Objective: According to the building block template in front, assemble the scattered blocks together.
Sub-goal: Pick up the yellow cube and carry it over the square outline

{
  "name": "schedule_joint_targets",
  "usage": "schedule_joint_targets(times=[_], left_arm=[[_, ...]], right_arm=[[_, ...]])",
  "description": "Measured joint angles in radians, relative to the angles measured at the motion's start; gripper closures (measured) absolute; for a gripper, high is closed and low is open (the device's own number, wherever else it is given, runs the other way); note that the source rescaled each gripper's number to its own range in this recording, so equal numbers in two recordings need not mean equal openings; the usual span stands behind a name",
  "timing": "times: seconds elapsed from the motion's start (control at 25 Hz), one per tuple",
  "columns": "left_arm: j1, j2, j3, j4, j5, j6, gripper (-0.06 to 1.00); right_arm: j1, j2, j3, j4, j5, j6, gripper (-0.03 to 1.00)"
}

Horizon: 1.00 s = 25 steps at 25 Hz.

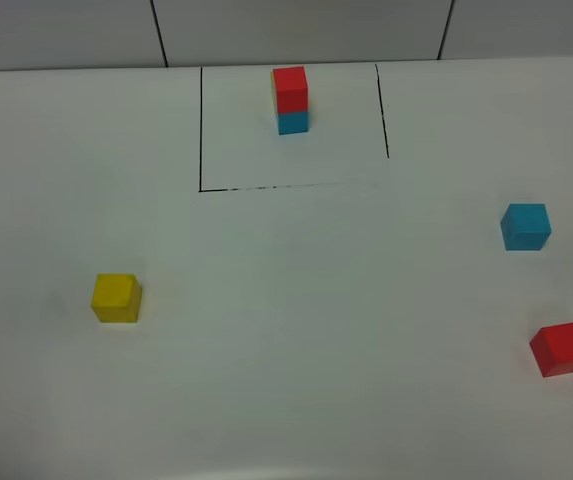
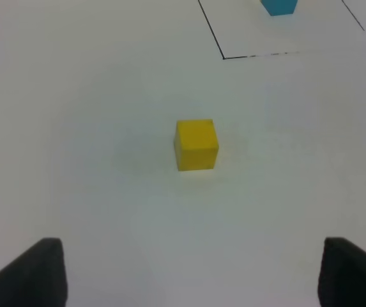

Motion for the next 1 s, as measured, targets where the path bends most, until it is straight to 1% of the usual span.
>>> schedule_joint_targets(times=[0.36, 0.52, 0.68, 0.76, 0.92, 1.0], left_arm=[[0.000, 0.000, 0.000, 0.000, 0.000, -0.005, 0.06], [0.000, 0.042, 0.000, 0.000, 0.000, -0.033, 0.00], [0.000, 0.176, -0.001, 0.001, -0.005, -0.037, -0.05], [0.000, 0.258, -0.015, 0.001, -0.027, -0.037, -0.05], [0.000, 0.451, -0.083, 0.001, -0.107, -0.039, -0.06], [0.000, 0.546, -0.140, 0.001, -0.123, -0.039, -0.06]], right_arm=[[0.000, 0.000, 0.000, 0.000, 0.000, 0.000, -0.03], [0.000, 0.000, 0.000, 0.000, 0.000, 0.000, -0.03], [0.000, 0.000, 0.000, 0.000, 0.000, 0.000, -0.02], [0.000, 0.000, 0.000, 0.000, 0.000, 0.000, -0.02], [0.000, 0.000, 0.000, 0.000, 0.000, 0.000, -0.01], [0.000, 0.000, 0.000, 0.000, 0.000, 0.000, -0.01]])
